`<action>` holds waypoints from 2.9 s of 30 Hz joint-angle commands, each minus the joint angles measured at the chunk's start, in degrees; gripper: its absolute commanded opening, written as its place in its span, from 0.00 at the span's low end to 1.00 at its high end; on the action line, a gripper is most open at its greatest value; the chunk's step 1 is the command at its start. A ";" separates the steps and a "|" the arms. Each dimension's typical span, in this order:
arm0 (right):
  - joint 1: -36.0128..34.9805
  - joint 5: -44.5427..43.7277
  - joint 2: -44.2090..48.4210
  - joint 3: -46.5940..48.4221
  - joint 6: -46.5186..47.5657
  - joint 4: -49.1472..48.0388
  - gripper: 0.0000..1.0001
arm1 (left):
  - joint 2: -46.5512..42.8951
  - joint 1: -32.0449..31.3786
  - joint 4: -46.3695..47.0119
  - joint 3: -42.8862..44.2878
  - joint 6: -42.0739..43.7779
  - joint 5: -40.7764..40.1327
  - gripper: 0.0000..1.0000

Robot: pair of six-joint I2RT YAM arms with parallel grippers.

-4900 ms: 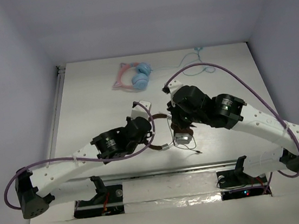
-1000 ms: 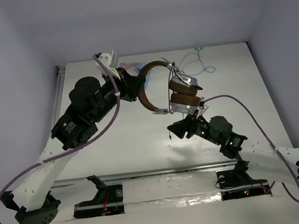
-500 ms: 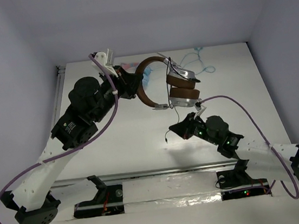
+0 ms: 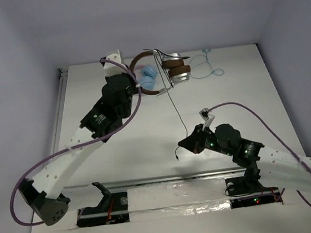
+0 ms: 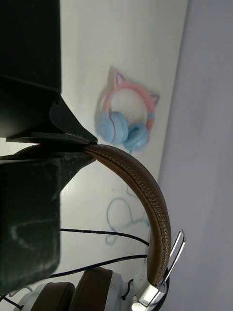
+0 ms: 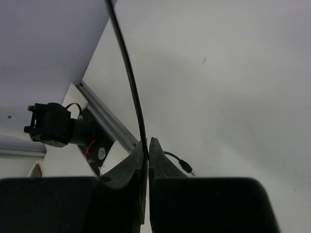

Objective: Wrap the headphones

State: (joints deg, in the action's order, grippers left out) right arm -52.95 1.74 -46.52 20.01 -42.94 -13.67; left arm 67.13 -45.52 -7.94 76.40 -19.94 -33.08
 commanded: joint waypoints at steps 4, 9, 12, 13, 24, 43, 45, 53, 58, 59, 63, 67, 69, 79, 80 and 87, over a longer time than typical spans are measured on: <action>-2.86 -1.38 6.16 8.81 0.22 18.13 0.00 | 4.58 0.86 7.59 -2.39 -0.27 -11.38 0.00; -2.86 -1.39 8.47 14.96 1.89 28.42 0.00 | 5.38 2.35 9.09 -6.96 -0.71 -11.22 0.00; -2.86 -1.39 7.59 19.00 3.56 32.56 0.00 | 6.07 2.36 9.00 -9.77 -0.80 -11.48 0.00; -2.86 -1.39 7.41 20.84 4.26 33.35 0.00 | 6.25 2.36 9.00 -10.48 -0.88 -11.65 0.00; -2.86 -9.64 -4.09 38.59 13.93 48.72 0.00 | 8.80 -3.43 6.47 -21.55 -3.96 -11.84 0.00; -2.86 -24.39 -18.60 51.09 28.52 52.07 0.00 | 1.34 -17.32 -1.89 -31.93 -5.01 4.60 0.00; -2.86 -27.21 -19.48 52.14 29.31 54.53 0.00 | 0.28 -17.85 -2.69 -32.10 -5.37 5.30 0.00; -2.86 -33.46 -20.97 56.28 30.02 58.23 0.00 | 0.46 -18.91 -11.21 -27.54 -5.72 4.25 0.00; -2.86 -42.22 -23.08 54.61 30.63 56.57 0.00 | -2.53 -18.91 -9.90 -27.71 -3.09 10.39 0.00; -2.86 -44.17 -23.52 53.74 30.63 55.43 0.00 | -3.06 -18.91 -9.64 -27.71 -2.21 11.01 0.00; -2.86 -44.10 -23.71 52.07 30.89 51.66 0.00 | -3.85 -18.91 -10.61 -26.22 -0.89 12.67 0.00; -2.86 -44.90 -22.31 53.11 29.84 51.99 0.00 | -3.59 -18.91 -12.09 -24.99 0.26 12.00 0.00; -2.86 -41.92 -21.07 53.20 30.45 51.03 0.00 | -4.90 -18.91 -10.70 -25.07 0.96 14.26 0.00; -0.05 -21.02 -10.44 37.57 24.75 36.80 0.00 | -13.43 -15.92 -5.06 -23.14 2.80 24.63 0.00; 0.65 -19.94 -9.65 36.86 24.22 35.39 0.00 | -13.87 -15.92 -4.71 -23.23 3.07 25.34 0.00; 2.41 -13.43 -5.51 32.38 21.41 29.15 0.00 | -19.32 -12.49 -2.78 -21.39 4.12 30.45 0.00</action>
State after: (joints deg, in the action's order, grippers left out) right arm -51.35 -16.21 -53.32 53.84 -19.42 23.57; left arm 50.98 -59.09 -16.14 50.39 -15.84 -6.52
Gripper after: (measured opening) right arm 0.048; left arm 0.036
